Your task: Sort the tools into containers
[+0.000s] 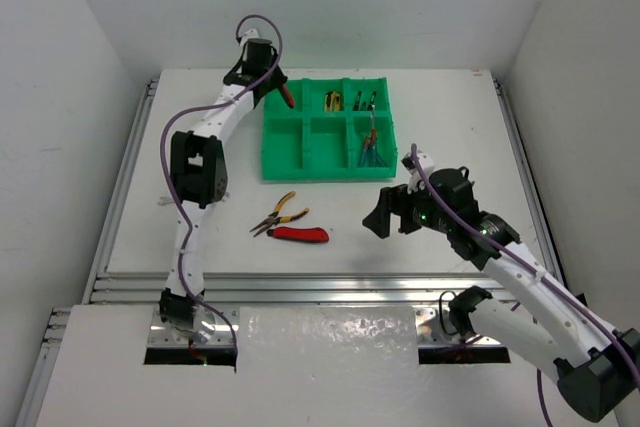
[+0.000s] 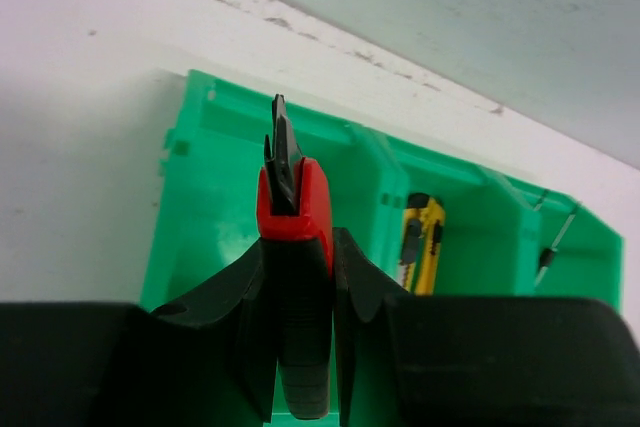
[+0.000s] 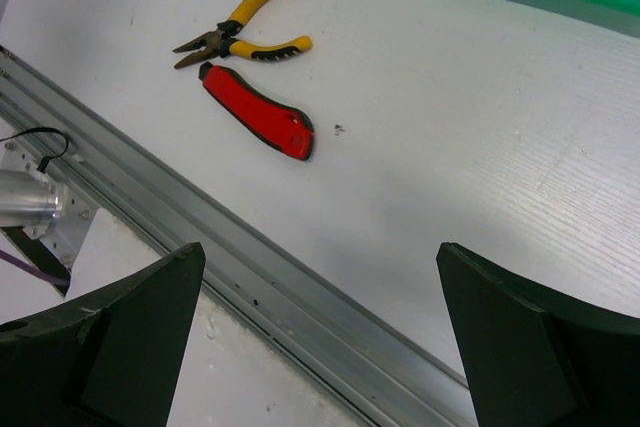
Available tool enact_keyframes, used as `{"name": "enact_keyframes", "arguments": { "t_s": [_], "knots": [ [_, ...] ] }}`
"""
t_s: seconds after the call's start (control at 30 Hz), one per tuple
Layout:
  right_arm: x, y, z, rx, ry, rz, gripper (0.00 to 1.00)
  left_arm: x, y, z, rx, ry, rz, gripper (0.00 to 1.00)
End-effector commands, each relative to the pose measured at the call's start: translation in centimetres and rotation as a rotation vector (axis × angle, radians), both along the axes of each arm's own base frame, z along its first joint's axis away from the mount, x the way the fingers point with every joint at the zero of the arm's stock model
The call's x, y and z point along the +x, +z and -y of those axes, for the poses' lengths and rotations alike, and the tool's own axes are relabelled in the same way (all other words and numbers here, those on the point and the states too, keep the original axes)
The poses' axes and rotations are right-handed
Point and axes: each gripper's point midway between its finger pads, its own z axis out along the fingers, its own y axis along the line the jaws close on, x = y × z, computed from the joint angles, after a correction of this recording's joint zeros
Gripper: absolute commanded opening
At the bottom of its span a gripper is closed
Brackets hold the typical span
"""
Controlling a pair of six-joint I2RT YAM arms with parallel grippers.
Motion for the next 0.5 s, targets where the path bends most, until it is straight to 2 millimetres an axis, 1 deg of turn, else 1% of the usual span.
{"name": "enact_keyframes", "arguments": {
  "t_s": [0.0,0.03,0.07,0.1,0.13,0.17,0.2,0.27,0.3,0.33,0.37,0.4,0.43,0.47],
  "knots": [
    [-0.1,0.2,-0.2,0.009,0.017,0.017,0.99,1.8,4.2,1.7,-0.103,-0.029,0.132,0.10],
    [-0.1,0.1,-0.2,0.007,0.016,0.014,0.99,1.9,3.7,1.9,-0.113,-0.039,0.122,0.09],
    [0.0,0.0,-0.2,0.006,0.016,0.015,0.99,1.9,3.5,2.2,-0.122,-0.045,0.121,0.09],
    [-0.1,0.0,-0.3,0.008,0.019,0.012,0.99,1.9,3.4,2.5,-0.141,-0.059,0.117,0.12],
    [-0.1,0.0,-0.3,0.009,0.021,0.011,0.99,1.9,3.1,2.7,-0.148,-0.063,0.111,0.17],
    [-0.1,0.0,-0.4,0.011,0.022,0.012,0.99,1.8,2.9,2.8,-0.156,-0.066,0.106,0.27],
    [0.0,-0.1,-0.4,0.010,0.023,0.013,0.99,1.7,2.7,2.9,-0.165,-0.063,0.095,0.46],
    [0.0,-0.3,-0.6,0.009,0.038,0.018,0.99,1.4,3.4,3.0,-0.169,-0.074,0.096,0.60],
    [0.0,-0.7,-0.6,0.006,0.042,0.010,0.99,1.1,3.8,3.0,-0.168,-0.080,0.092,0.67],
    [-0.1,-0.7,-1.0,0.015,0.061,0.010,0.99,0.5,5.7,2.9,-0.167,-0.082,0.109,0.69],
    [0.1,-0.5,-1.3,0.026,0.080,0.027,0.99,0.0,6.7,2.7,-0.159,-0.083,0.115,0.79],
    [0.2,-0.8,-1.7,0.026,0.094,0.014,0.99,-0.6,8.2,2.6,-0.153,-0.083,0.130,0.84],
    [-0.2,-0.6,-2.4,0.049,0.137,0.000,0.99,-1.9,11.3,2.2,-0.153,-0.086,0.166,0.86],
    [0.0,-0.1,-3.2,0.072,0.175,0.018,0.99,-2.7,12.9,2.0,-0.141,-0.094,0.189,0.95]
  ]
}}
